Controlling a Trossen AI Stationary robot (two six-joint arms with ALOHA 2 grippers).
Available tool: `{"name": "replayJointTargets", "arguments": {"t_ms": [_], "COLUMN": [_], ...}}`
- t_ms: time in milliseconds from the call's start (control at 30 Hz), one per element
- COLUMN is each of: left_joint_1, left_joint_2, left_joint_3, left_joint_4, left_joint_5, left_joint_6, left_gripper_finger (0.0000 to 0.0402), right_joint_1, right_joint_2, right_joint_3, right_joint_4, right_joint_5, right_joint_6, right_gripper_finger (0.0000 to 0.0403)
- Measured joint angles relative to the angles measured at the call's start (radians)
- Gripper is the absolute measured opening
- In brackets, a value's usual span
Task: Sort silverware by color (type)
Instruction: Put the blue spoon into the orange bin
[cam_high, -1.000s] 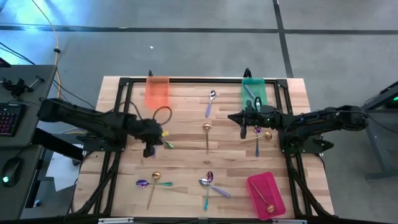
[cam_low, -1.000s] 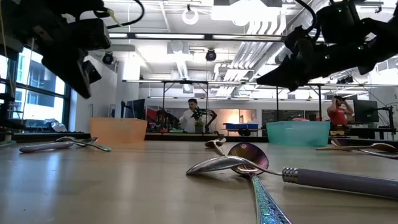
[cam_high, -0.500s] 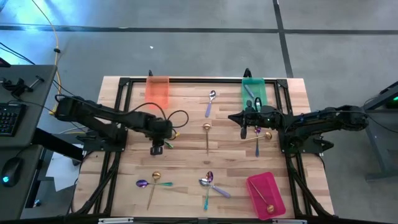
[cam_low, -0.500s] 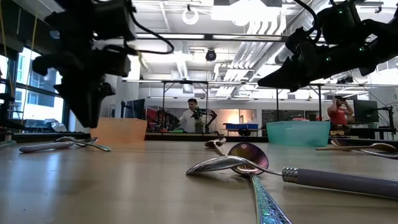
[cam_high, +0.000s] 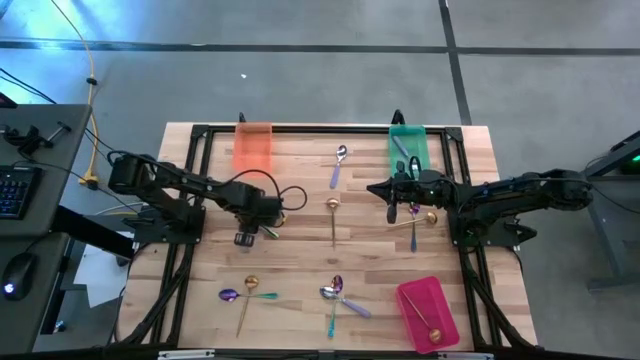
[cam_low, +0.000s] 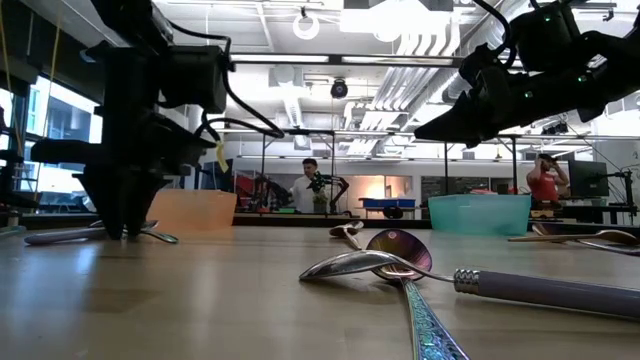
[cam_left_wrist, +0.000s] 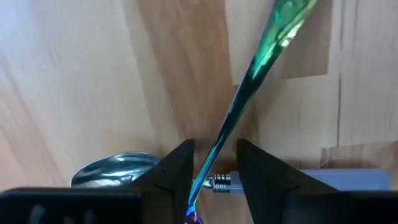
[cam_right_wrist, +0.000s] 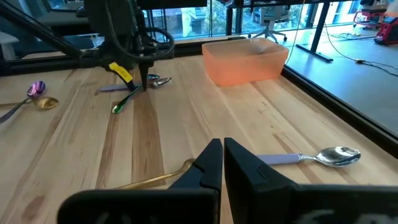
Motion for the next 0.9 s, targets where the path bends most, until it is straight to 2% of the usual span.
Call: {"name": "replayJointTargets", "arguments": {"t_ms": [233,500,733,900], "left_joint_1": [-0.001,0.038,0.212,0.427], "left_joint_2": [0.0,-0.015,-0.135,-0.229], "left_joint_3": [-0.001,0.064,0.115,0.15], "left_joint_4": [-0.001,-0.009,-0.019,-0.023], "left_joint_5": [0.012,-0.036,-0.011,-0.052], "left_joint_6": [0.077,0.052,-0.126,-0.35], "left_gripper_finger": [0.0016,0.0005,0.0005,0.0004], "right_joint_1": [0.0,0.0,0.0,0.0], "right_joint_2": [0.0,0.0,0.0,0.0], "right_joint_3": [0.0,0.0,0.0,0.0], "right_joint_4": [-0.002,-0.002,-0.004,-0.011], "right_joint_5": [0.001,0.002,0.005,0.005], "right_joint_6": [0.0,0.0,-0.013,-0.017], "right_gripper_finger": [0.0,0.0,0.0,0.0]}}
